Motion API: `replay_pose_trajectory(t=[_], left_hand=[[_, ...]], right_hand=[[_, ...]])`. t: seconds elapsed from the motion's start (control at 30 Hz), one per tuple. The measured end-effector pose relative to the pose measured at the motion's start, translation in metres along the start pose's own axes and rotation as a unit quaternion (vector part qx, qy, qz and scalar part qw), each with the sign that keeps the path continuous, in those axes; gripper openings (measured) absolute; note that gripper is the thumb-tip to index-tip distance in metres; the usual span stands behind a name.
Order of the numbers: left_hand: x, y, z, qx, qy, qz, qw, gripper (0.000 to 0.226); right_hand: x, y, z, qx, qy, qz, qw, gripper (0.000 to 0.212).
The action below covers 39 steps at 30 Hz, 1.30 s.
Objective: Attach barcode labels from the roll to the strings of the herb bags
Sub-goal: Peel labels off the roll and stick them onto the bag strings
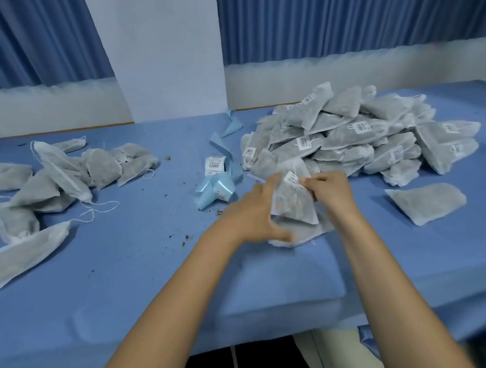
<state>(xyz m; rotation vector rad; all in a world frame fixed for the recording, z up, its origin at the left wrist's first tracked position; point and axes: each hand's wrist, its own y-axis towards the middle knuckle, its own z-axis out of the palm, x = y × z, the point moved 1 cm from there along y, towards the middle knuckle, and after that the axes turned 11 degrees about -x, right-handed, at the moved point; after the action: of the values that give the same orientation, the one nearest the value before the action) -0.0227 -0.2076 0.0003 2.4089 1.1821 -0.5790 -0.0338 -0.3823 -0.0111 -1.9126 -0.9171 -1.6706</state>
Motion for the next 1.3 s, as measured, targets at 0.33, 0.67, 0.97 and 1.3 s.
replay_pose_trajectory(t=[0.33, 0.67, 0.97, 1.3], left_hand=[[-0.039, 0.056, 0.082, -0.225, -0.117, -0.112, 0.961, 0.029], [-0.057, 0.090, 0.103, -0.167, -0.171, -0.070, 0.968, 0.034], [0.004, 0.060, 0.027, -0.320, -0.199, -0.021, 0.926, 0.030], [0.175, -0.019, -0.054, -0.507, -0.061, -0.269, 0.816, 0.026]], right_hand=[[-0.035, 0.032, -0.058, -0.211, -0.021, 0.084, 0.974, 0.023], [-0.036, 0.026, -0.037, -0.205, -0.197, -0.044, 0.958, 0.011], [-0.009, -0.015, 0.058, -0.060, -0.121, -0.134, 0.982, 0.011], [0.002, -0.093, 0.225, 0.210, -0.226, -0.262, 0.914, 0.009]])
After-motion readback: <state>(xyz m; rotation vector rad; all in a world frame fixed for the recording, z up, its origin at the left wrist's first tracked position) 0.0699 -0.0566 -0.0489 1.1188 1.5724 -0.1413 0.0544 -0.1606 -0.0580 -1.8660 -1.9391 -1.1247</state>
